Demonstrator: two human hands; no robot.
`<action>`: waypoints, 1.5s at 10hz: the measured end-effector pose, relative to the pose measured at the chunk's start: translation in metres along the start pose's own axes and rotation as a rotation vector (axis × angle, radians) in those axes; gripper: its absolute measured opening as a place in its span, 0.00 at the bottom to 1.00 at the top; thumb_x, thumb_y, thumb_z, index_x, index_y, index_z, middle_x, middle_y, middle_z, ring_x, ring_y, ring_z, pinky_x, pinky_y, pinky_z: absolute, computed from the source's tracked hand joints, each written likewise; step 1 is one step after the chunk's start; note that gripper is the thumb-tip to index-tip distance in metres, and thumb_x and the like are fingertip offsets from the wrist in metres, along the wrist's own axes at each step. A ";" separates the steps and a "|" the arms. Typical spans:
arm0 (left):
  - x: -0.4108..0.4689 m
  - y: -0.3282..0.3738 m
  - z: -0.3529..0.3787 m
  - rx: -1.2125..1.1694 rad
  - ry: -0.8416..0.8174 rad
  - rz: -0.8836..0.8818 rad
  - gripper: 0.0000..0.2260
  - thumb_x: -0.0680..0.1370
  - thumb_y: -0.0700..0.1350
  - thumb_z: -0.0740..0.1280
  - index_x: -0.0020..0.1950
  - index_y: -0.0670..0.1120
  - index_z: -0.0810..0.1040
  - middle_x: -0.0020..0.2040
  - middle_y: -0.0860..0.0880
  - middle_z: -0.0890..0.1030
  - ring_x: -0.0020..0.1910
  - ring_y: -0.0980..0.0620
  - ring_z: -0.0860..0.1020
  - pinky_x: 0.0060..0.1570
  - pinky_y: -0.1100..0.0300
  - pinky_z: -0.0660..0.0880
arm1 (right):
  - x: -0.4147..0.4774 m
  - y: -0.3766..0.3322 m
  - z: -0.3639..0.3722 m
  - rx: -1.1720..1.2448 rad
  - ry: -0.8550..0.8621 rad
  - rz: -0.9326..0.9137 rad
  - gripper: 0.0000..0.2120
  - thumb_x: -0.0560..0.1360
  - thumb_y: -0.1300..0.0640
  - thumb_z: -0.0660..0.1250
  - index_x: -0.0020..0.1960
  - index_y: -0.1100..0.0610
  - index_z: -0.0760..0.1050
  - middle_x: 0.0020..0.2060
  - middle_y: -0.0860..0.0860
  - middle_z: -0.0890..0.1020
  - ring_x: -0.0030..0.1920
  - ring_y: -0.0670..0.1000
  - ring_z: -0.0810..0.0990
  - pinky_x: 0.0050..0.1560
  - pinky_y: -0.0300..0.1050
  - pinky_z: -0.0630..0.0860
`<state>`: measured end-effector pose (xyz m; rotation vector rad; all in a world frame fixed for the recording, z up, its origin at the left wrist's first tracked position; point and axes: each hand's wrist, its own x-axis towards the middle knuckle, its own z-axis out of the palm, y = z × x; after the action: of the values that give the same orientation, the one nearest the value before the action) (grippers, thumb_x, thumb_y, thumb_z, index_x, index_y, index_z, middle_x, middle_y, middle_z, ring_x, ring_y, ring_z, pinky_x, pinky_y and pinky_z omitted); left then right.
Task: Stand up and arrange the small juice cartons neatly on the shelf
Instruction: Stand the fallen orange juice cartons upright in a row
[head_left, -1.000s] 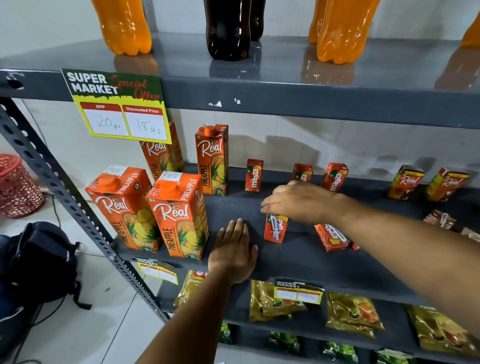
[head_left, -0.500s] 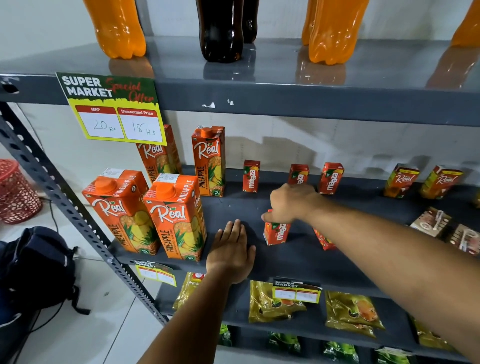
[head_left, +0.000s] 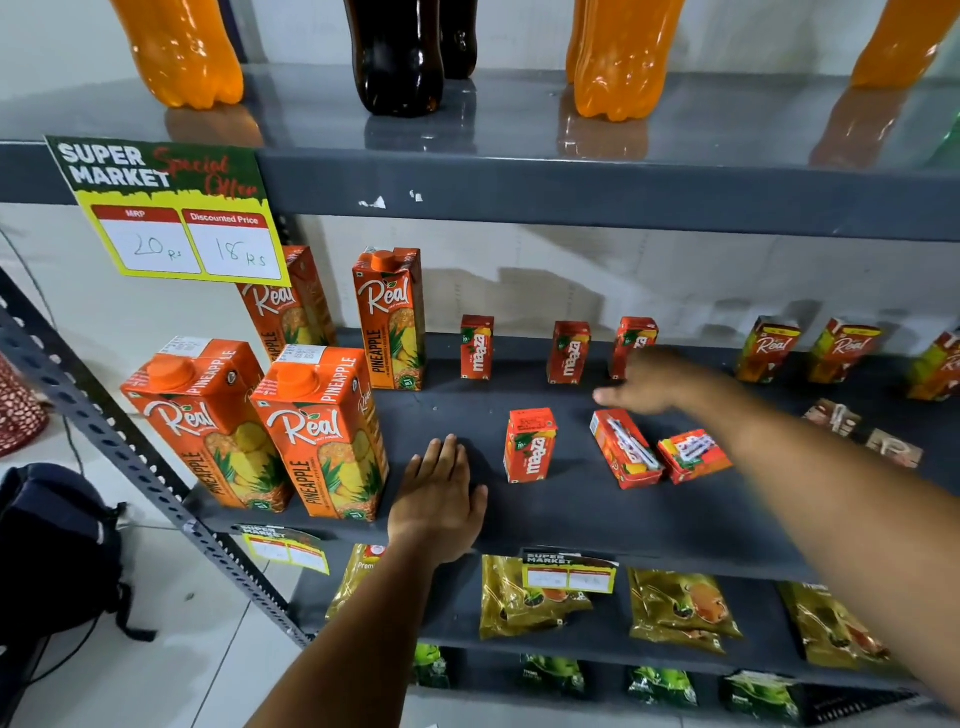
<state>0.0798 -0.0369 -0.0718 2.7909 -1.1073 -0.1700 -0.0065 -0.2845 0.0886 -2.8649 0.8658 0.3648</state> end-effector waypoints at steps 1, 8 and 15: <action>0.001 0.000 0.000 0.017 -0.010 -0.003 0.30 0.82 0.58 0.45 0.80 0.43 0.44 0.81 0.47 0.43 0.79 0.49 0.41 0.77 0.51 0.42 | -0.008 0.029 0.045 0.037 -0.084 0.146 0.26 0.67 0.35 0.69 0.47 0.58 0.77 0.44 0.54 0.82 0.41 0.53 0.78 0.35 0.44 0.68; 0.001 -0.001 0.004 0.034 0.014 -0.012 0.30 0.82 0.58 0.46 0.80 0.44 0.46 0.81 0.47 0.45 0.80 0.49 0.42 0.77 0.52 0.41 | -0.020 0.024 0.026 -0.454 0.265 -0.565 0.14 0.75 0.58 0.62 0.60 0.51 0.72 0.56 0.49 0.75 0.58 0.55 0.74 0.50 0.50 0.74; 0.002 -0.001 0.004 0.017 0.020 -0.015 0.30 0.82 0.59 0.46 0.80 0.45 0.46 0.81 0.48 0.45 0.80 0.49 0.42 0.77 0.52 0.41 | -0.006 0.023 0.013 -0.515 0.163 -0.690 0.26 0.73 0.51 0.69 0.70 0.50 0.69 0.64 0.49 0.77 0.64 0.53 0.72 0.60 0.50 0.73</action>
<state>0.0810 -0.0377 -0.0762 2.8103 -1.0886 -0.1351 -0.0262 -0.2978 0.0762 -3.4413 -0.2888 0.2986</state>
